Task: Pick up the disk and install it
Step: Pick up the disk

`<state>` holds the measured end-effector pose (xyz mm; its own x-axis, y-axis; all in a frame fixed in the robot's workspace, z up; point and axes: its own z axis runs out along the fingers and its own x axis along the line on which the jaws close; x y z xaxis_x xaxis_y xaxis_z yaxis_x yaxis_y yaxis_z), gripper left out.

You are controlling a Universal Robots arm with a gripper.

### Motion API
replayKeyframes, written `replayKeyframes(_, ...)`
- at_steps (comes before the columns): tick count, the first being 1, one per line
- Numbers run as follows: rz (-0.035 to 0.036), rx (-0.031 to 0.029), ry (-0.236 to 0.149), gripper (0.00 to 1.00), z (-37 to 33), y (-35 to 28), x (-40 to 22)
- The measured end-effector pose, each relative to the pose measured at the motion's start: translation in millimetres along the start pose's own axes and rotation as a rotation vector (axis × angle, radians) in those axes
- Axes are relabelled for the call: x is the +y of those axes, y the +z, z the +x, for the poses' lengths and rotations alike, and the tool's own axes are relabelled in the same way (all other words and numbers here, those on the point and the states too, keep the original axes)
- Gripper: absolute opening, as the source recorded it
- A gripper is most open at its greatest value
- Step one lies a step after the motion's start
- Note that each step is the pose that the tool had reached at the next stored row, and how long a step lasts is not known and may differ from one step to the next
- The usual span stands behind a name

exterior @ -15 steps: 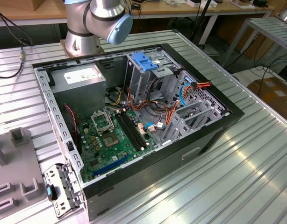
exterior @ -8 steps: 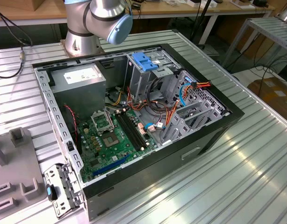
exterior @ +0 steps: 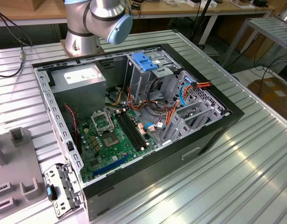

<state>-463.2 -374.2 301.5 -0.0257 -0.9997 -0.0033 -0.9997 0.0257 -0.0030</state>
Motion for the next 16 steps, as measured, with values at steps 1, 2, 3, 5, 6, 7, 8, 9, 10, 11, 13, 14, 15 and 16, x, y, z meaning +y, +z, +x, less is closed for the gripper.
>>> replayKeyframes(1, 0.0000, 0.0000, 0.000, 0.37, 0.0, -1.1, 0.0)
replayKeyframes(2, 0.0000, 0.0000, 0.000, 0.37, 0.0, -3.2, 0.0)
replayKeyframes(3, -0.0001, 0.0000, 0.000, 0.37, 0.0, -5.4, 0.0)
replayKeyframes(5, 0.0001, 0.0000, 0.000, 0.37, 0.0, -8.7, 0.0)
replayKeyframes(6, 0.0000, 0.0000, 0.000, 0.37, 0.0, -9.8, 0.0)
replayKeyframes(7, 0.0000, 0.0000, 0.000, 0.37, 0.0, -10.8, -0.1)
replayKeyframes(8, -0.0001, 0.0000, 0.000, 0.37, 0.0, -12.1, 0.0)
replayKeyframes(9, 0.0001, -0.0001, 0.000, 0.37, 0.0, -13.2, 0.0)
replayKeyframes(10, 0.0000, 0.0000, 0.000, 0.37, 0.0, -14.4, -0.1)
replayKeyframes(11, 0.0000, -0.0001, 0.000, 0.37, -0.1, -16.5, 0.0)
replayKeyframes(13, 0.0000, -0.0003, 0.000, 0.37, -0.1, -20.2, 0.0)
replayKeyframes(14, 0.0001, -0.0004, 0.000, 0.37, -0.1, -21.2, -0.1)
replayKeyframes(15, 0.0000, -0.0004, 0.000, 0.37, -0.1, -22.3, -0.1)
replayKeyframes(16, 0.0001, -0.0004, 0.000, 0.37, -0.1, -23.6, -0.1)
